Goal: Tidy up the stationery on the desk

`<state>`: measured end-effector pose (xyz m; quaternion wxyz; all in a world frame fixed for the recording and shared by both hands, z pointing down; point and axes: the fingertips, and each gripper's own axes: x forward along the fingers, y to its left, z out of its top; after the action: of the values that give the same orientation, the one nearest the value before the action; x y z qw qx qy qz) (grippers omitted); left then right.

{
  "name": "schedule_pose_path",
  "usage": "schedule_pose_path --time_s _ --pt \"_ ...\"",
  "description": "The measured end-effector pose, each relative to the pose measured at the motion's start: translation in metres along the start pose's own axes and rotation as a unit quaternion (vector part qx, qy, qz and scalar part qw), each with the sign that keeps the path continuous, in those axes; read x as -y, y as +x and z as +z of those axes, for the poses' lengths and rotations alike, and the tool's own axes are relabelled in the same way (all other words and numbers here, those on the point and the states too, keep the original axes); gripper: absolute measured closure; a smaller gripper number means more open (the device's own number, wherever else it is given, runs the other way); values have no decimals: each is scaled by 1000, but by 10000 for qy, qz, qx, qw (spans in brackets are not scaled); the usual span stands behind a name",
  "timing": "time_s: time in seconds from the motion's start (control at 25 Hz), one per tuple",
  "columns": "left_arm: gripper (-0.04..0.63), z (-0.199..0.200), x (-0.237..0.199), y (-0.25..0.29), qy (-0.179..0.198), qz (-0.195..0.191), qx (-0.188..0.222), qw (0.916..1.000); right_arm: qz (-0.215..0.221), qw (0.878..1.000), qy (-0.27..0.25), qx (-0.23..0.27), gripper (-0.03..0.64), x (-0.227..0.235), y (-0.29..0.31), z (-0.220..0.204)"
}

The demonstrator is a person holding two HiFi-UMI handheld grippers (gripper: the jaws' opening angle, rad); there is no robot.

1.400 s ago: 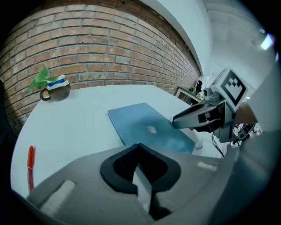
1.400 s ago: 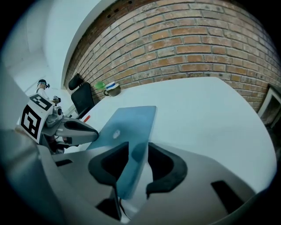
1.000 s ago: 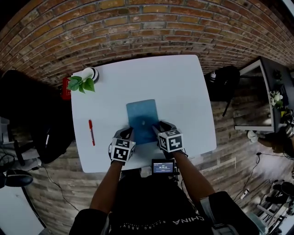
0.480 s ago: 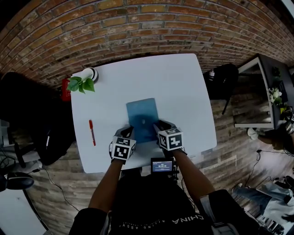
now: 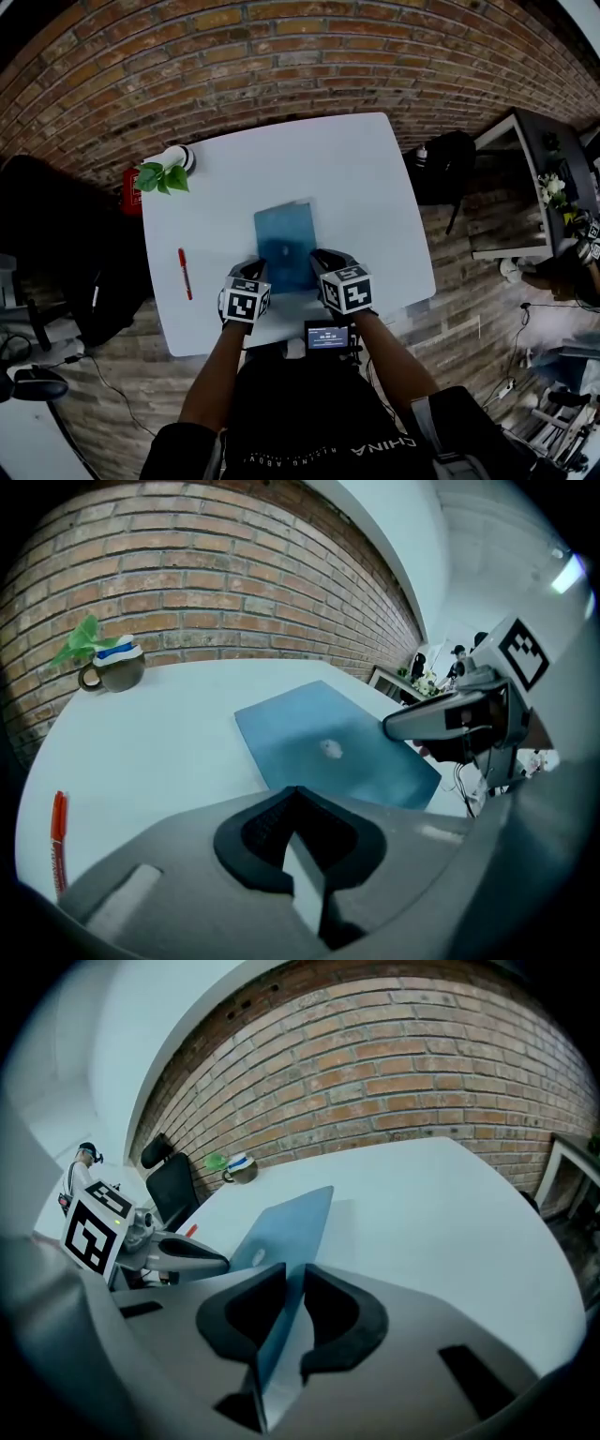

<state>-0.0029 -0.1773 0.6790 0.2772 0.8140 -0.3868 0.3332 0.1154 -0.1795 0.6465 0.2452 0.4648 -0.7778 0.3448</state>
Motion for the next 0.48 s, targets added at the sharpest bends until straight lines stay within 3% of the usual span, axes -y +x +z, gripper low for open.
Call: schedule_pose_path --time_s 0.48 --pt "583 -2 -4 -4 -175 -257 4 9995 193 9981 -380 434 566 -39 -26 30"
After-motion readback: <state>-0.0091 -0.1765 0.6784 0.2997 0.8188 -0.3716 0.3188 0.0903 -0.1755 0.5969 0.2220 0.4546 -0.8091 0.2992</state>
